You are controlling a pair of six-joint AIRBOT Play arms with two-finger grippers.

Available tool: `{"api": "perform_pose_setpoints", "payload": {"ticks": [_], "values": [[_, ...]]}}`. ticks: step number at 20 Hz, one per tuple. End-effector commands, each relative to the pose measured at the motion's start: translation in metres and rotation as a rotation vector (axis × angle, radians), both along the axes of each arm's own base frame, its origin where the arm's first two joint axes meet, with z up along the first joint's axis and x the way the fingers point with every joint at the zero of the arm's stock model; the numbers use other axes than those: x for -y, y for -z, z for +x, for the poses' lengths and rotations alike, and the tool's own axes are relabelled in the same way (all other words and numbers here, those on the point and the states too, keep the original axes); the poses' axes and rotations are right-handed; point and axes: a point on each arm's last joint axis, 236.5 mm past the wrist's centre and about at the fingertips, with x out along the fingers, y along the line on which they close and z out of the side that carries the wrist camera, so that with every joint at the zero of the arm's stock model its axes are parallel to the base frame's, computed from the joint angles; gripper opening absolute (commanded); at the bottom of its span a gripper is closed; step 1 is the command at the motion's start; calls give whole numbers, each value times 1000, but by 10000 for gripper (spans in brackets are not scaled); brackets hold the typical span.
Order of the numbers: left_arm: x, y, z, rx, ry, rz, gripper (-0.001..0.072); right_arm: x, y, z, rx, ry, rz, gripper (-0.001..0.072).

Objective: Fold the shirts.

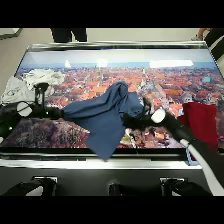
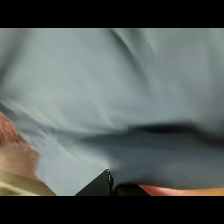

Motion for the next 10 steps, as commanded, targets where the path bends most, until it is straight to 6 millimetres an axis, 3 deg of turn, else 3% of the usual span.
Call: {"api": "perform_pose_setpoints", "payload": {"ticks": [1, 2, 3, 4, 5, 6, 7, 8, 10], "values": [[-3, -92, 16, 178, 13, 16, 31, 108, -132, 60, 402, -36, -413, 45], [-2, -150, 24, 309, -11, -7, 32, 136, -212, 73, 604, 23, -476, 45], [-2, -221, 23, 466, -33, -35, 31, 156, -290, 70, 788, 88, -508, 45], [-3, -289, 14, 615, -45, -58, 31, 172, -369, 53, 970, 165, -511, 45], [-4, -357, -6, 770, -51, -79, 31, 182, -432, 27, 1113, 231, -498, 45], [-5, -411, -30, 891, -64, -109, 31, 189, -482, -4, 1227, 279, -480, 45], [-4, -456, -58, 998, -62, -145, 31, 192, -511, -33, 1292, 303, -464, 45], [3, -486, -84, 1063, -37, -189, 31, 193, -528, -58, 1326, 317, -443, 45], [15, -508, -121, 1100, 11, -237, 31, 199, -535, -89, 1332, 351, -412, 45]]}}
